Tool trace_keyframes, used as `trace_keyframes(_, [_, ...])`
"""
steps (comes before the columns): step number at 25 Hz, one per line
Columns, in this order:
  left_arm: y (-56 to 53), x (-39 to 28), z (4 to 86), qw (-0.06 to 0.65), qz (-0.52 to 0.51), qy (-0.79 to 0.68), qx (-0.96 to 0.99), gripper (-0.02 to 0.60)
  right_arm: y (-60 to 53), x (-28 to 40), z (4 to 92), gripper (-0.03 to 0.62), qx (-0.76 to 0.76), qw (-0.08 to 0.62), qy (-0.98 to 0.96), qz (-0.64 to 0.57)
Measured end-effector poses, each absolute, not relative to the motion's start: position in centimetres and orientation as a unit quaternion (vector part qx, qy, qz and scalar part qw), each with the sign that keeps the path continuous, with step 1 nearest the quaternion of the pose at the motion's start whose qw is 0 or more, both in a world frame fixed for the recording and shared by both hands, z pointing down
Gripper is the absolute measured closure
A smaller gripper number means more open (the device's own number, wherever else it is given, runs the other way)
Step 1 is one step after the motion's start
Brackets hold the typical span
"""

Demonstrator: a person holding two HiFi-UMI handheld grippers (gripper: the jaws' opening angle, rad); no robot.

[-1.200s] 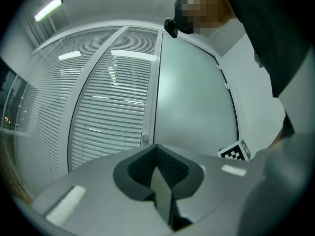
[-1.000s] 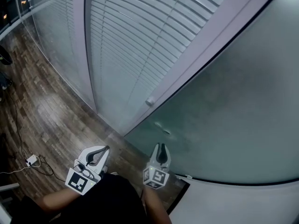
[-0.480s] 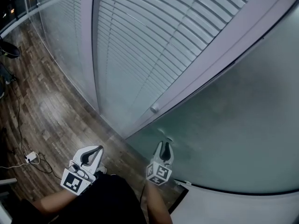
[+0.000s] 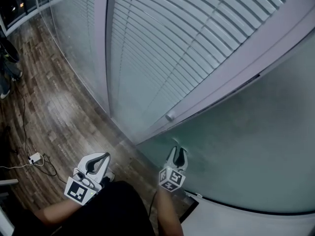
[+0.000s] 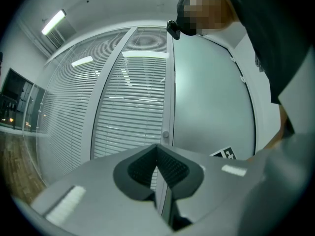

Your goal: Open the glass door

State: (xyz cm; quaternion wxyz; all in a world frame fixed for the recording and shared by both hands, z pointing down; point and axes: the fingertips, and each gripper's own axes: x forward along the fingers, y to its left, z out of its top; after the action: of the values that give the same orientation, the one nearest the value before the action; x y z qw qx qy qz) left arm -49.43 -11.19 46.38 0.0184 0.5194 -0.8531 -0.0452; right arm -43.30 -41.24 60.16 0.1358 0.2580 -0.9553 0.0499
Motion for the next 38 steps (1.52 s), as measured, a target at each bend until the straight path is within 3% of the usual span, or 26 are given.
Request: trace_keyframes(38, [-4.9,-48.3,46.7,0.029,-0.065,-0.876,0.477,0.581,-42.5,-43.7,60.1,0.487,0.287,0.13,-0.947,0.066])
